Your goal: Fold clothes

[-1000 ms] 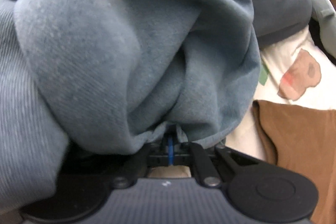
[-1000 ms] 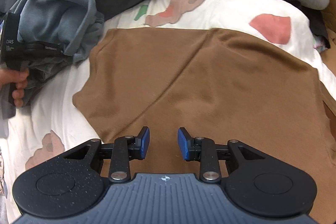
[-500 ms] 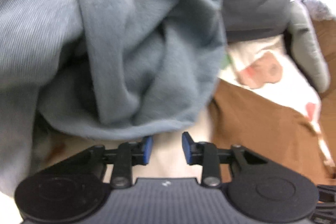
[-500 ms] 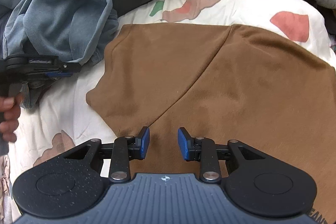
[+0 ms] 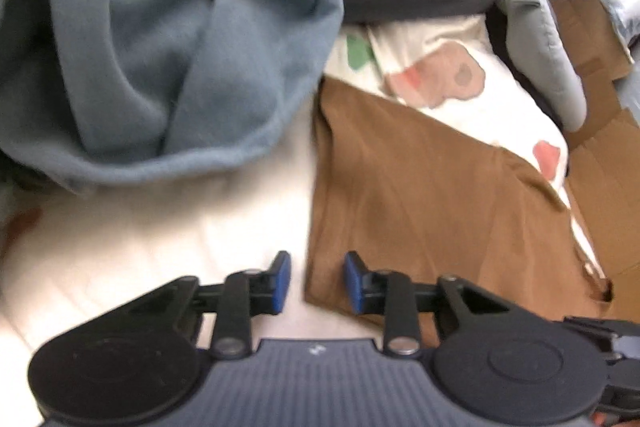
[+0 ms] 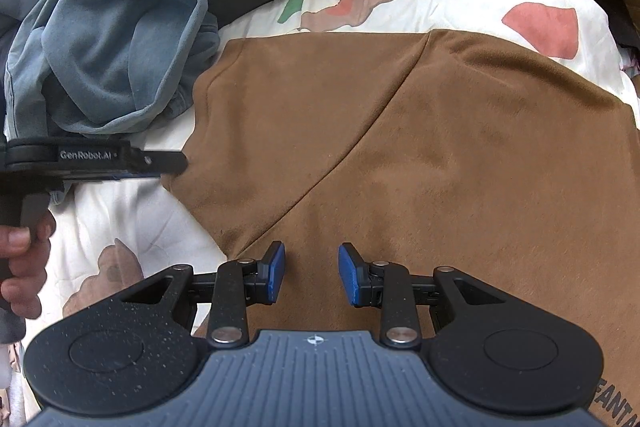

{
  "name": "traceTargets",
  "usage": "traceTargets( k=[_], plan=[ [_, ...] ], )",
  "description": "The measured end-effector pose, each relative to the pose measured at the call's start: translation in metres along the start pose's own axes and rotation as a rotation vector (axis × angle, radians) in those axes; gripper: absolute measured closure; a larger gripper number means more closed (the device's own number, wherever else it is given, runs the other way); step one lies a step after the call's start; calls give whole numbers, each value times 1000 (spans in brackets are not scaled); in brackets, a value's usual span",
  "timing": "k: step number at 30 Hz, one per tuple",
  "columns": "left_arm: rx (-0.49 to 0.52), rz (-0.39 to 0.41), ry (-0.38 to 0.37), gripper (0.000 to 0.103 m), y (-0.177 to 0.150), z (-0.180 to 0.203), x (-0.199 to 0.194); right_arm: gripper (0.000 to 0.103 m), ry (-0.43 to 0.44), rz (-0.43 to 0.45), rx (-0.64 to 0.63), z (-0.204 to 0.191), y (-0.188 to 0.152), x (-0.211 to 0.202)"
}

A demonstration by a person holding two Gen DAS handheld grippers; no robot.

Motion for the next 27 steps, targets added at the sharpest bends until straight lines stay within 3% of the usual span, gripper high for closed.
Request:
traceTargets(
  k=[1,3,11,14,21,24,27],
  plan=[
    [19,-4,16,89,-2,1,0,67,-1,1,3,0,0,0],
    [58,7,45,95,-3,9,3,67,-1,2,10,1,-1,0],
    [71,3,199,101,-3,10,8,67,-29,-11,35,14,-6,-2],
    [52,11,203,101,2,10,7,67,-51,-11,51,23,-8,-7],
    [122,97,174,93,21,34,-1,67,-36,54,84,42,-8,-29],
    [144,101,118,87,25,47,5,67,-43,98,111,49,-7,-35],
    [169,73,132,84,22,54,16,67,-92,85,142,60,-11,-31]
  ],
)
Point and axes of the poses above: each gripper's, at about its wrist camera, not at the fingertips, and x roughly the way its jaws point, z to its right, y to its top, the point moved 2 cm from there along x, roughly the way its jaws point, and after that the axes turned 3 degrees about -x, right-handed, at the moved point
